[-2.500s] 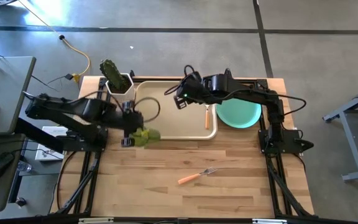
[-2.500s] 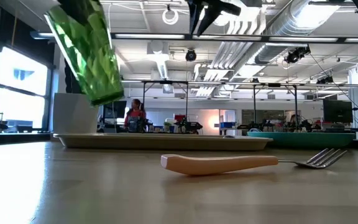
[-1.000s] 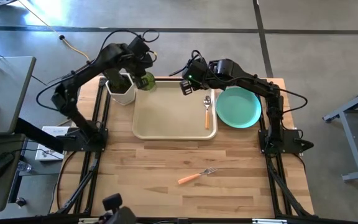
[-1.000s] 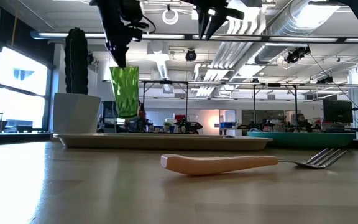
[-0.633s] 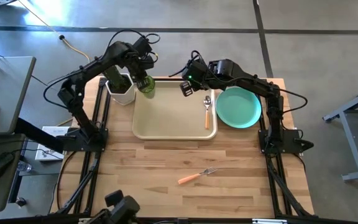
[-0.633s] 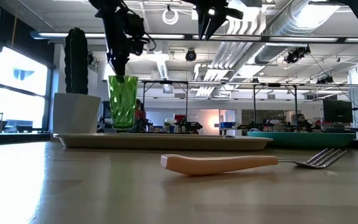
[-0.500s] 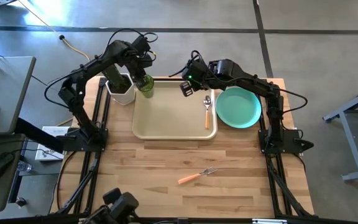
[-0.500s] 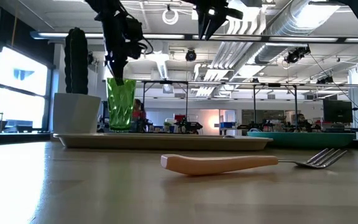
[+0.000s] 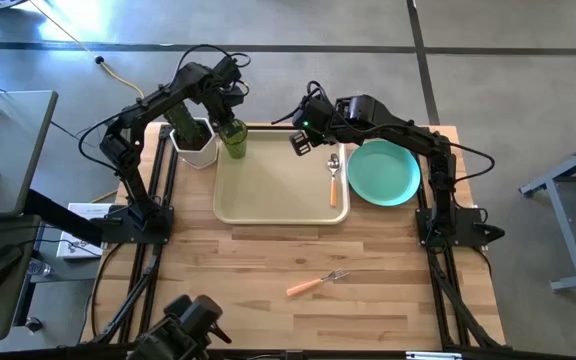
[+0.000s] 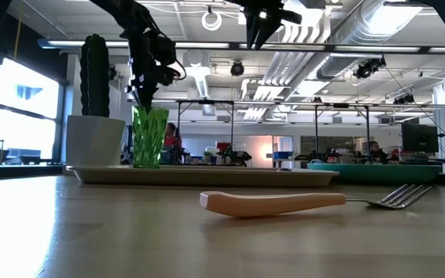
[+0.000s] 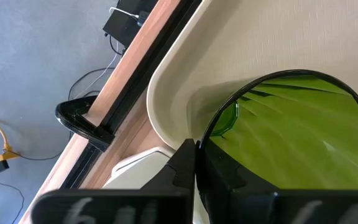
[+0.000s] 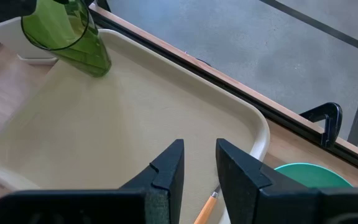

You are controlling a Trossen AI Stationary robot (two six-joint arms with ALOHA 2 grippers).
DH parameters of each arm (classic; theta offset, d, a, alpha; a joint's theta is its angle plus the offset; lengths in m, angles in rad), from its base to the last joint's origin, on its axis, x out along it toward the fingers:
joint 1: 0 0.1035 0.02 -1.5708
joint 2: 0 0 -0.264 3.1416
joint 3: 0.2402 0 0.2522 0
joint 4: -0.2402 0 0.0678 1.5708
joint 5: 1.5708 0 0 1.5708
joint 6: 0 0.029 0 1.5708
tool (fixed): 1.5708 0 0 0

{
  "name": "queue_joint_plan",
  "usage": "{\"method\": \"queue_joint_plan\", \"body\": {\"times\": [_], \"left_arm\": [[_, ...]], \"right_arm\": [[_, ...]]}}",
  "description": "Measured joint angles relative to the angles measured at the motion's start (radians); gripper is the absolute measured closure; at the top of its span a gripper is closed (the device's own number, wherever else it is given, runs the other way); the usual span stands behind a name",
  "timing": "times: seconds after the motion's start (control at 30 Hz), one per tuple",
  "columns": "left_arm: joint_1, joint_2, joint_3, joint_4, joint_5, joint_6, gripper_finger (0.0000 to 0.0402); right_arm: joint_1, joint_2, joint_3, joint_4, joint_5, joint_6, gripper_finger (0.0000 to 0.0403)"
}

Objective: Pick and place plate/cup/fork/spoon on tray
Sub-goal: Put the green cup on the white serving tray

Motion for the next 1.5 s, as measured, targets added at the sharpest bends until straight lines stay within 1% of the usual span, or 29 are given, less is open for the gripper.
{"method": "queue_joint_plan", "body": {"times": [0.23,0.67,0.77,1.1,1.27,1.4,1.5], "left_arm": [[0.012,0.0,0.0,0.0,0.003,-0.016,0.0388],[0.012,0.0,0.0,-0.001,0.003,-0.015,0.0384],[0.012,0.0,0.0,-0.001,0.003,-0.009,0.0375],[0.012,0.0,0.0,-0.001,0.003,-0.022,0.0323],[0.012,0.0,0.0,-0.001,0.004,-0.041,0.0316],[0.012,0.0,0.0,-0.001,0.053,-0.094,0.0316],[0.012,0.0,0.0,-0.001,0.059,-0.112,0.0316]], "right_arm": [[0.0,0.0,0.0,0.0,0.0,0.0,0.0318],[0.0,0.0,0.0,0.0,0.0,0.0,0.0318],[0.0,0.0,0.0,0.0,0.0,0.0,0.0318],[0.0,0.0,0.0,0.0,0.0,0.0,0.0318],[0.0,0.0,0.0,0.0,0.0,0.0,0.0318],[0.0,0.0,0.0,0.0,0.0,-0.004,0.0318],[0.0,0.0,0.0,0.0,0.0,-0.012,0.0318]]}}
